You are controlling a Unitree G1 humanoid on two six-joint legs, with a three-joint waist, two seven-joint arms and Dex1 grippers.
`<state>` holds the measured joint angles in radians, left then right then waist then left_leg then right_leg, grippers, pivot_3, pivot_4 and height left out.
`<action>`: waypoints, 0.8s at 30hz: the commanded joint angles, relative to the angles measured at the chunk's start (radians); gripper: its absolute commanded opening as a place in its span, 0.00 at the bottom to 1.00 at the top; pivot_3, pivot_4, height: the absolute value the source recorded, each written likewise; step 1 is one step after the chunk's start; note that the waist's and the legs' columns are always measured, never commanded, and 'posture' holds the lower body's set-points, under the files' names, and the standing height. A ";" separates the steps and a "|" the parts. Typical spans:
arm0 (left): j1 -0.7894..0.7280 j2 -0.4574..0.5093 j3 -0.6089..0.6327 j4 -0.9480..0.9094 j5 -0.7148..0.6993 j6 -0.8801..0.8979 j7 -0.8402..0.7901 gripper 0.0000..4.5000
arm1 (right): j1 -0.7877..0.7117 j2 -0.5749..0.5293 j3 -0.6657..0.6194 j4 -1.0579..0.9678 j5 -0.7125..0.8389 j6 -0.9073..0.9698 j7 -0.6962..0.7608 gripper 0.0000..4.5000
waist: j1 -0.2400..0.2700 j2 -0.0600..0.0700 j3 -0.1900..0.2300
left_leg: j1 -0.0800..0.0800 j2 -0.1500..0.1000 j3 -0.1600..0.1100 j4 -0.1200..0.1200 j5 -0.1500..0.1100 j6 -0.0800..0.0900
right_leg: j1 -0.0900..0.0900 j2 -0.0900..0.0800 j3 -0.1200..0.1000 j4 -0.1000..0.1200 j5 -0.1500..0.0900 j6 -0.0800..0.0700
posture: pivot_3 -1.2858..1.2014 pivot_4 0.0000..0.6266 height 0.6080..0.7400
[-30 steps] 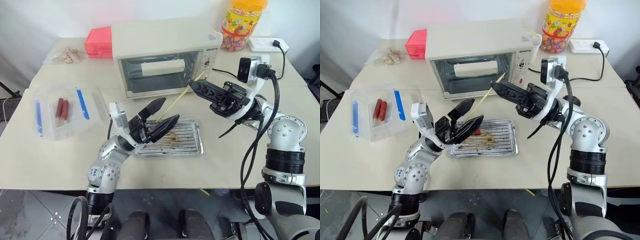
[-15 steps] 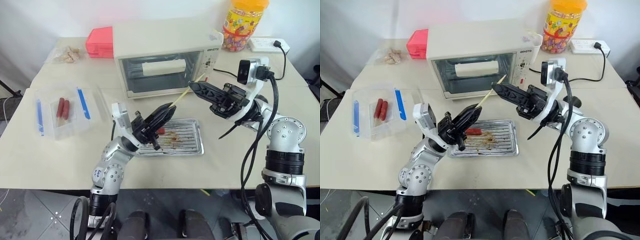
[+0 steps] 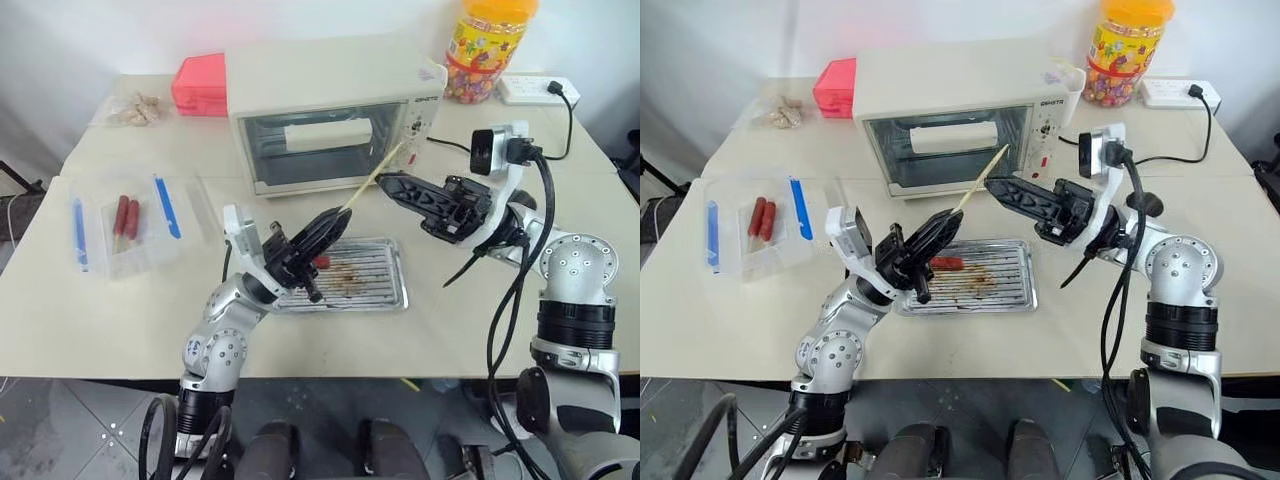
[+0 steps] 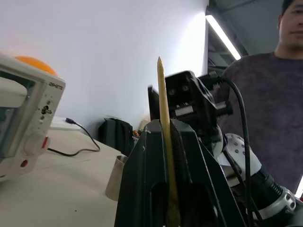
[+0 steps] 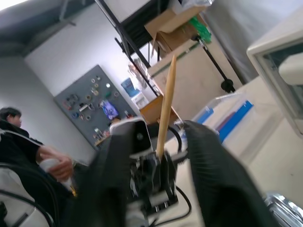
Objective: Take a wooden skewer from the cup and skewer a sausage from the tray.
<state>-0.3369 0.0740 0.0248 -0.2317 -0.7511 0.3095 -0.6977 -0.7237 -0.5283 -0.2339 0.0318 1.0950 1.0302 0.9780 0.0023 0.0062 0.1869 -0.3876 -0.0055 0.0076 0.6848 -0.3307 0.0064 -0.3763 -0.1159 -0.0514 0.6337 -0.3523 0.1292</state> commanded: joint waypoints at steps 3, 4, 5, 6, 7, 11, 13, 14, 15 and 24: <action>0.080 0.123 0.071 -0.094 -0.015 0.021 -0.013 0.00 | 0.069 -0.159 0.019 -0.030 -0.181 -0.193 0.157 0.84 | -0.002 0.000 0.000 | 0.000 0.000 0.000 -0.001 0.000 0.000 | 0.000 0.001 0.000 -0.002 0.000 0.000 | 0.52 0.24 1.00; 0.098 0.144 0.087 -0.100 -0.019 0.022 -0.015 0.00 | 0.086 -0.181 0.026 -0.028 -0.212 -0.228 0.183 0.92 | -0.003 0.000 0.000 | 0.000 0.000 0.000 -0.002 0.000 0.000 | 0.000 0.001 0.000 -0.003 0.000 0.000 | 0.52 0.24 1.00; 0.140 0.193 0.110 -0.112 -0.009 0.017 -0.040 0.00 | 0.121 -0.215 0.036 -0.016 -0.274 -0.313 0.228 1.00 | -0.003 0.000 0.000 | 0.000 0.001 0.000 -0.002 0.000 0.000 | 0.000 0.001 0.000 -0.004 0.000 0.000 | 0.52 0.24 1.00; 0.180 0.237 0.134 -0.122 0.002 0.009 -0.062 0.00 | 0.157 -0.245 0.049 -0.009 -0.340 -0.411 0.276 1.00 | -0.003 0.000 0.000 | 0.000 0.001 0.000 -0.002 0.000 0.000 | 0.000 0.001 0.000 -0.004 0.000 0.000 | 0.52 0.24 1.00; 0.217 0.275 0.160 -0.129 0.008 0.003 -0.078 0.00 | 0.191 -0.265 0.060 0.005 -0.405 -0.516 0.314 1.00 | -0.004 0.000 0.000 | 0.000 0.001 0.000 -0.002 0.000 0.000 | 0.001 0.001 0.000 -0.004 0.000 0.000 | 0.52 0.24 1.00; 0.370 0.408 0.295 -0.125 0.034 -0.050 -0.136 0.00 | 0.318 -0.285 0.049 0.110 -0.592 -0.943 0.420 1.00 | -0.004 -0.001 0.000 | 0.001 0.001 0.001 -0.003 0.000 0.000 | 0.001 0.001 0.000 -0.006 0.000 0.000 | 0.52 0.24 1.00; 0.426 0.432 0.361 -0.113 0.032 -0.074 -0.132 0.00 | 0.350 -0.268 0.013 0.156 -0.599 -1.009 0.406 1.00 | -0.004 -0.001 0.000 | 0.001 0.001 0.002 -0.003 0.000 0.000 | 0.002 0.001 0.000 -0.006 0.000 0.000 | 0.52 0.24 1.00; 0.455 0.438 0.391 -0.112 0.033 -0.085 -0.130 0.00 | 0.362 -0.261 0.002 0.179 -0.611 -1.070 0.406 1.00 | -0.004 -0.001 0.000 | 0.001 0.001 0.002 -0.002 0.000 0.000 | 0.002 0.001 0.000 -0.006 0.000 0.000 | 0.52 0.24 1.00; 0.482 0.441 0.416 -0.114 0.038 -0.097 -0.126 0.00 | 0.380 -0.263 -0.002 0.195 -0.617 -1.099 0.413 1.00 | -0.003 -0.001 0.000 | 0.001 0.001 0.002 -0.002 0.000 0.000 | 0.002 0.000 0.000 -0.006 0.000 0.001 | 0.52 0.24 1.00; 0.611 0.389 0.519 -0.163 0.020 -0.126 -0.036 0.00 | 0.406 -0.255 0.051 0.165 -0.619 -1.053 0.396 1.00 | -0.006 -0.001 0.000 | 0.004 0.002 0.000 -0.002 0.000 0.000 | 0.005 -0.001 0.000 -0.007 0.000 0.001 | 0.52 0.24 1.00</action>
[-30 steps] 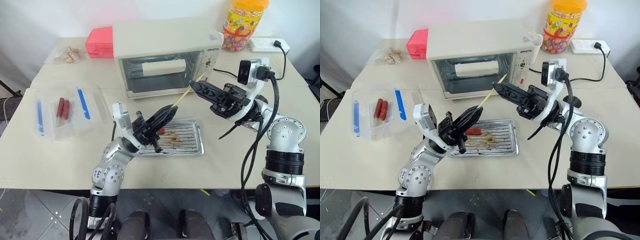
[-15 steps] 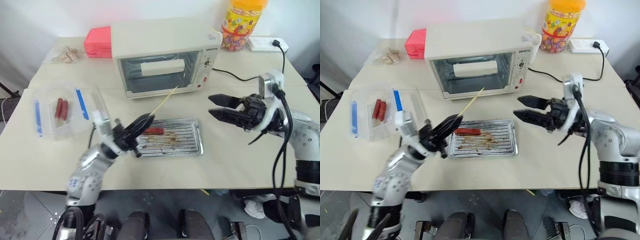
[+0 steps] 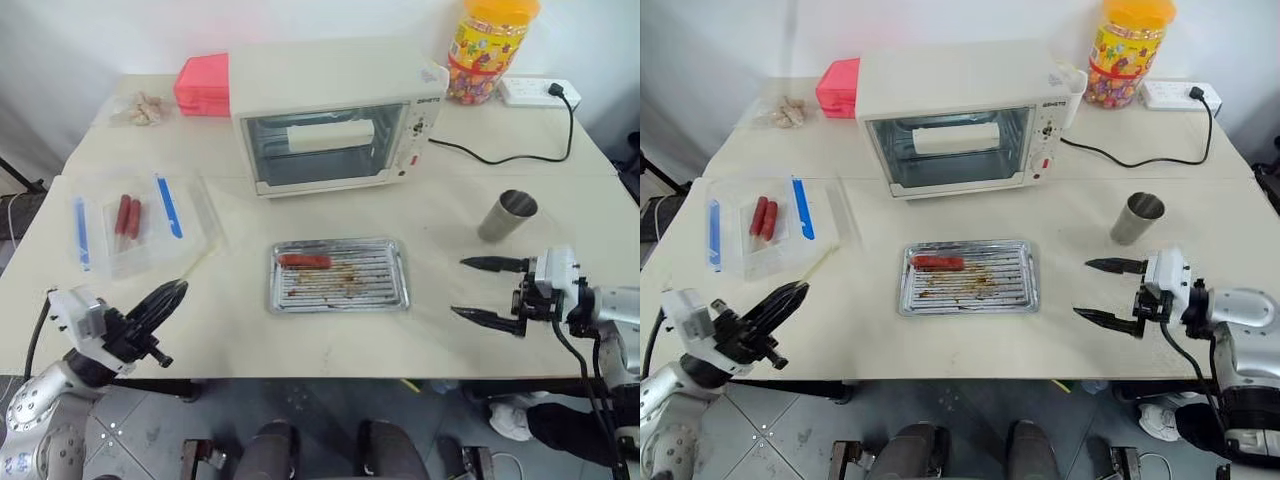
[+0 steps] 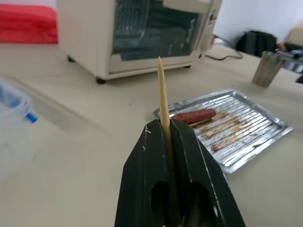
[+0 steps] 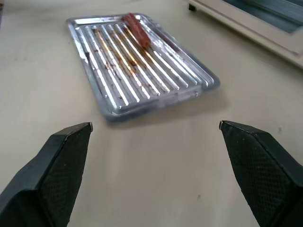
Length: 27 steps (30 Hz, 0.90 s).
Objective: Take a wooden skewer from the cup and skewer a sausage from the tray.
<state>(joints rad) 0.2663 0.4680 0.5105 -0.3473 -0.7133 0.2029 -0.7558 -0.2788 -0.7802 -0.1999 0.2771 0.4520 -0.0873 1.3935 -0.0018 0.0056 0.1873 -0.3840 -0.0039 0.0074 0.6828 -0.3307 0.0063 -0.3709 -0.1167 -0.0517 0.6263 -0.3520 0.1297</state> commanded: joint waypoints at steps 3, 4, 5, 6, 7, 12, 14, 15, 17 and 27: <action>0.008 -0.007 0.034 -0.049 -0.020 -0.019 0.034 0.00 | -0.094 -0.012 0.109 -0.214 0.022 0.242 -0.047 1.00 | -0.003 0.000 0.000 | 0.002 0.002 0.000 0.000 0.000 -0.001 | 0.000 0.000 0.000 -0.001 0.000 0.000 | 0.52 0.24 1.00; 0.006 -0.008 0.034 -0.050 -0.023 -0.017 0.037 0.00 | -0.129 -0.010 0.151 -0.267 0.014 0.324 -0.075 1.00 | -0.004 0.000 0.000 | 0.002 0.002 0.001 0.000 0.000 -0.001 | 0.000 0.000 0.001 0.000 0.000 0.000 | 0.52 0.24 1.00; 0.005 -0.010 0.033 -0.052 -0.026 -0.014 0.044 0.00 | -0.165 -0.003 0.190 -0.312 0.006 0.401 -0.105 1.00 | -0.004 0.000 0.000 | 0.002 0.002 0.001 0.000 0.000 -0.001 | -0.001 0.000 0.002 0.000 0.000 0.000 | 0.52 0.24 1.00; 0.003 -0.010 0.030 -0.053 -0.026 -0.012 0.047 0.00 | -0.201 0.004 0.228 -0.343 -0.016 0.445 -0.128 1.00 | -0.004 0.000 0.000 | 0.001 0.002 0.001 -0.001 0.000 -0.001 | -0.001 -0.001 0.002 0.000 0.000 0.000 | 0.52 0.24 1.00; 0.002 -0.007 0.026 -0.053 -0.025 -0.008 0.047 0.00 | -0.237 0.014 0.266 -0.369 -0.033 0.492 -0.152 1.00 | -0.002 0.000 0.000 | 0.001 0.002 0.001 -0.001 0.000 -0.002 | -0.002 -0.001 0.002 0.000 0.000 0.000 | 0.52 0.24 1.00; -0.012 -0.005 0.004 -0.054 -0.016 0.002 0.054 0.00 | -0.426 0.159 0.435 -0.368 -0.134 0.664 -0.304 1.00 | 0.001 -0.001 -0.001 | -0.002 0.001 -0.002 0.000 -0.001 -0.002 | -0.003 -0.003 0.002 0.000 0.000 -0.001 | 0.52 0.24 1.00; -0.016 -0.002 0.000 -0.051 -0.016 0.005 0.055 0.00 | -0.495 0.211 0.503 -0.339 -0.175 0.726 -0.331 1.00 | -0.002 -0.001 -0.001 | -0.003 0.001 -0.002 0.000 -0.001 -0.002 | -0.004 -0.004 0.002 0.001 0.000 -0.001 | 0.52 0.24 1.00; -0.019 0.000 0.000 -0.048 -0.016 0.006 0.055 0.00 | -0.517 0.229 0.528 -0.323 -0.197 0.730 -0.337 1.00 | -0.003 -0.001 -0.001 | -0.003 0.001 -0.002 0.000 -0.001 -0.002 | -0.004 -0.003 0.002 0.002 0.000 -0.001 | 0.52 0.24 1.00; -0.018 0.000 -0.001 -0.043 -0.015 0.008 0.054 0.00 | -0.571 0.278 0.591 -0.261 -0.253 0.746 -0.366 1.00 | -0.003 -0.001 -0.001 | -0.003 0.001 -0.002 -0.001 -0.001 -0.002 | -0.004 -0.001 0.001 0.002 0.000 -0.001 | 0.52 0.24 1.00; -0.004 -0.016 -0.031 -0.059 -0.003 0.006 0.063 0.00 | -0.683 0.454 0.684 -0.044 -0.378 0.703 -0.421 1.00 | -0.015 -0.001 -0.001 | -0.003 0.000 -0.002 -0.001 -0.001 -0.002 | -0.005 0.000 -0.001 0.003 0.000 -0.001 | 0.52 0.24 1.00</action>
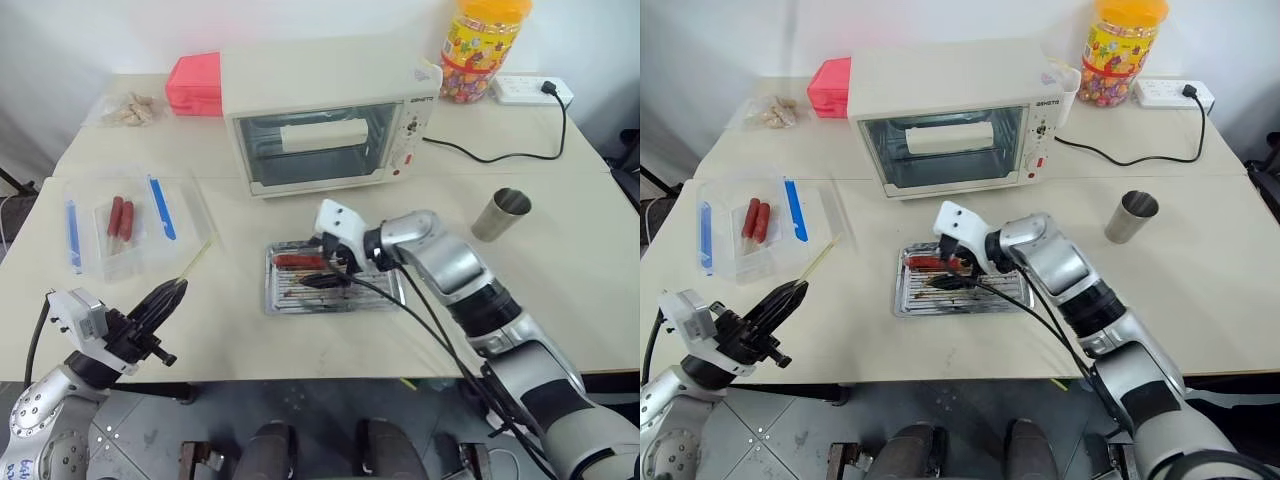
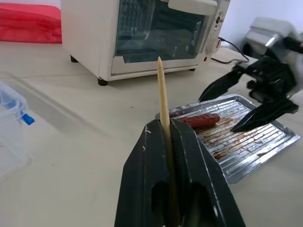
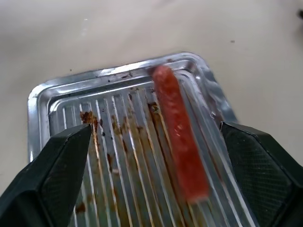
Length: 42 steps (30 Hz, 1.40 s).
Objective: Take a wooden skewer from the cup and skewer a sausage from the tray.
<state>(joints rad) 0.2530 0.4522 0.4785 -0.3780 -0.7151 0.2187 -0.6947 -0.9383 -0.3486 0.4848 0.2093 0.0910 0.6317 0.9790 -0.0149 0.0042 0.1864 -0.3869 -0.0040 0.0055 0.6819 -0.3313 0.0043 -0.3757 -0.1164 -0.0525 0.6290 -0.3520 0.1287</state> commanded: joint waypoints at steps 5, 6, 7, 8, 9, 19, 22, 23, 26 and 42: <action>0.005 -0.002 -0.012 -0.034 0.002 -0.013 0.009 0.00 | -0.055 0.078 0.010 0.126 -0.054 -0.045 0.006 0.87 | -0.016 0.000 0.000 | 0.000 0.000 0.000 -0.001 0.000 0.000 | 0.000 0.000 0.000 0.001 0.000 0.000 | 0.52 0.24 1.00; 0.003 -0.003 -0.015 -0.035 0.002 -0.013 0.011 0.00 | -0.056 0.081 0.013 0.138 -0.059 -0.055 0.014 0.81 | -0.017 0.000 0.000 | 0.000 0.000 0.000 -0.001 0.000 0.000 | -0.001 0.001 0.000 0.001 0.000 0.000 | 0.52 0.24 1.00; 0.002 -0.002 -0.016 -0.036 0.002 -0.014 0.011 0.00 | -0.057 0.085 0.012 0.147 -0.062 -0.058 0.017 0.73 | -0.017 0.000 0.000 | 0.000 0.000 0.000 -0.001 0.000 0.000 | -0.001 0.001 0.000 0.001 0.000 0.000 | 0.52 0.24 1.00; 0.002 -0.002 -0.017 -0.036 0.001 -0.015 0.011 0.00 | -0.057 0.088 0.010 0.153 -0.065 -0.060 0.018 0.65 | -0.017 0.000 0.000 | 0.000 0.001 0.000 -0.001 0.000 0.000 | -0.001 0.001 0.000 0.001 0.000 0.000 | 0.52 0.24 1.00; 0.002 -0.001 -0.017 -0.036 0.001 -0.015 0.012 0.00 | -0.056 0.090 0.008 0.155 -0.068 -0.064 0.021 0.58 | -0.017 0.000 0.000 | 0.000 0.000 0.000 -0.001 0.000 0.000 | -0.001 0.001 0.000 0.001 0.000 0.000 | 0.52 0.24 1.00; -0.018 0.048 -0.018 -0.019 -0.022 0.010 -0.042 0.00 | -0.047 -0.015 -0.058 0.052 -0.038 -0.145 0.136 0.05 | -0.012 0.000 0.000 | -0.001 0.000 0.000 -0.001 0.000 0.000 | -0.001 0.000 0.000 0.000 0.000 0.000 | 0.52 0.24 1.00; -0.039 0.085 -0.030 -0.014 -0.031 0.023 -0.093 0.00 | -0.017 -0.104 -0.122 -0.008 -0.007 -0.226 0.190 0.05 | -0.011 0.000 0.000 | 0.000 0.000 0.000 -0.001 0.000 0.000 | -0.001 0.000 0.000 0.000 0.000 0.000 | 0.52 0.24 1.00; -0.047 0.096 -0.034 -0.013 -0.036 0.029 -0.110 0.00 | -0.005 -0.133 -0.141 -0.029 0.006 -0.247 0.214 0.05 | -0.013 0.000 0.000 | -0.001 0.000 0.000 -0.001 0.000 0.000 | -0.001 0.000 0.000 0.000 0.000 0.000 | 0.52 0.24 1.00; -0.074 0.165 -0.083 -0.019 -0.025 0.048 -0.212 0.00 | 0.063 -0.266 -0.220 -0.116 0.093 -0.354 0.371 0.05 | -0.011 0.000 0.000 | -0.001 0.000 0.000 -0.002 0.000 0.000 | 0.000 0.000 0.000 -0.001 0.000 0.000 | 0.52 0.24 1.00; -0.322 0.240 -0.376 0.149 0.119 0.015 -0.464 0.00 | 0.311 -0.464 -0.341 -0.242 0.182 -0.521 0.489 0.05 | -0.009 0.001 0.001 | 0.001 0.001 0.002 -0.001 0.000 0.001 | 0.000 0.000 0.000 -0.001 0.000 0.000 | 0.52 0.24 1.00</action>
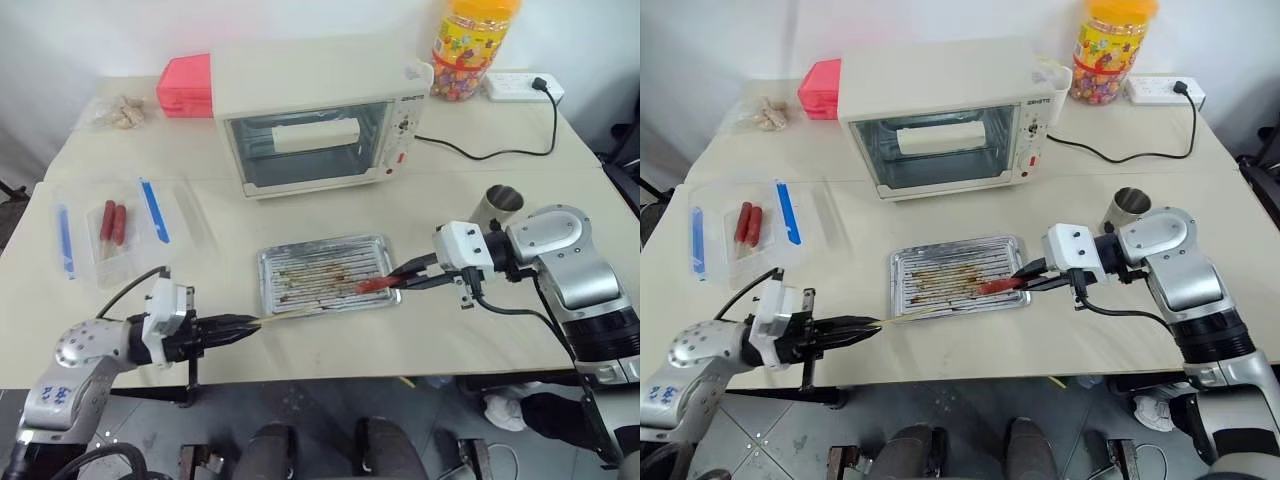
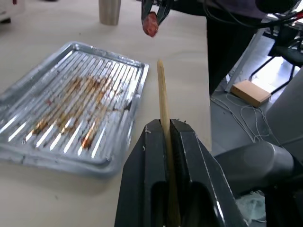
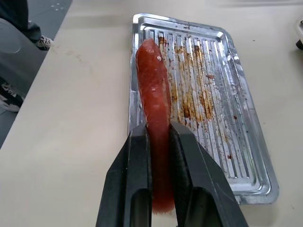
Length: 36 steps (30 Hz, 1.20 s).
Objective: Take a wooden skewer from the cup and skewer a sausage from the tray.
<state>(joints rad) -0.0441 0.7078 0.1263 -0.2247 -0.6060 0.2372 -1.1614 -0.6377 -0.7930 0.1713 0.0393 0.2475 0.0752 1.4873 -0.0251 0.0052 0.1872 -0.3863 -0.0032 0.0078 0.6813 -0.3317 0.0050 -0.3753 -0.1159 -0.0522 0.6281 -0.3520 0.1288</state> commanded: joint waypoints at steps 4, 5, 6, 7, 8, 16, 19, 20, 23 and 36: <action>-0.048 -0.028 -0.045 0.005 0.018 0.000 -0.003 0.00 | 0.019 -0.016 -0.020 -0.122 0.018 0.077 -0.043 0.05 | 0.000 0.000 0.000 | 0.000 0.000 0.000 0.000 0.000 0.000 | 0.000 0.000 0.000 0.000 0.000 0.000 | 0.52 0.24 1.00; -0.054 -0.032 -0.050 0.007 0.020 0.000 -0.002 0.00 | 0.018 -0.013 -0.017 -0.131 0.012 0.093 -0.056 0.05 | 0.000 0.000 0.000 | 0.000 0.000 0.000 0.000 0.000 0.000 | 0.000 0.000 0.000 0.000 0.000 0.000 | 0.52 0.24 1.00; -0.059 -0.034 -0.054 0.009 0.021 0.000 -0.002 0.00 | 0.015 -0.009 -0.013 -0.137 0.008 0.104 -0.064 0.05 | 0.000 0.000 0.000 | 0.000 0.000 0.000 0.000 0.000 0.000 | 0.000 0.000 0.000 0.000 0.000 0.000 | 0.52 0.24 1.00; -0.065 -0.038 -0.057 0.011 0.023 0.000 0.001 0.00 | 0.012 -0.006 -0.010 -0.143 0.007 0.112 -0.070 0.05 | 0.000 0.000 0.000 | 0.000 0.000 0.000 0.000 0.000 0.000 | 0.000 0.000 0.000 0.000 0.000 0.000 | 0.52 0.24 1.00; -0.070 -0.043 -0.060 0.013 0.023 -0.002 0.002 0.00 | 0.010 -0.004 -0.007 -0.150 0.007 0.123 -0.076 0.05 | 0.000 0.000 0.000 | 0.000 0.000 0.000 0.000 0.000 0.000 | 0.000 0.000 0.000 0.000 0.000 0.000 | 0.52 0.24 1.00; -0.083 -0.077 -0.069 0.000 0.025 0.002 0.032 0.00 | 0.016 -0.015 0.014 -0.190 0.006 0.168 -0.084 0.05 | 0.002 0.000 0.000 | 0.000 0.000 0.000 0.001 0.000 0.000 | 0.000 0.000 0.000 0.000 0.000 0.000 | 0.52 0.24 1.00; -0.081 -0.080 -0.070 -0.004 0.026 0.004 0.040 0.00 | 0.021 -0.016 0.015 -0.192 0.001 0.168 -0.083 0.05 | 0.002 0.000 0.000 | 0.000 0.000 -0.001 0.001 0.000 0.000 | 0.000 0.000 0.000 0.000 0.000 0.000 | 0.52 0.24 1.00; -0.080 -0.080 -0.070 -0.005 0.027 0.004 0.042 0.00 | 0.022 -0.015 0.014 -0.194 0.002 0.170 -0.085 0.05 | 0.002 0.000 0.000 | 0.000 0.000 -0.001 0.001 0.000 0.000 | 0.000 0.000 0.000 0.000 0.000 0.000 | 0.52 0.24 1.00; -0.081 -0.081 -0.073 -0.005 0.029 0.004 0.045 0.00 | 0.024 -0.013 0.014 -0.199 0.004 0.176 -0.088 0.05 | 0.002 0.000 0.000 | 0.000 0.000 0.000 0.001 0.000 0.000 | 0.000 0.000 0.000 0.000 0.000 0.000 | 0.52 0.24 1.00; -0.093 -0.112 -0.095 -0.015 0.039 0.005 0.073 0.00 | 0.042 -0.008 0.038 -0.272 0.009 0.222 -0.087 0.05 | 0.002 0.000 0.000 | 0.000 0.000 -0.001 0.001 0.000 0.000 | 0.000 0.000 0.000 0.000 0.000 0.000 | 0.52 0.24 1.00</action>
<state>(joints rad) -0.1237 0.6034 0.0304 -0.2019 -0.5722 0.2461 -1.1045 -0.6009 -0.7994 0.1969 -0.1728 0.2346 0.2939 1.3974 -0.0230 0.0051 0.1872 -0.3867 -0.0037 0.0073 0.6824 -0.3315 0.0052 -0.3751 -0.1159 -0.0524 0.6285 -0.3519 0.1289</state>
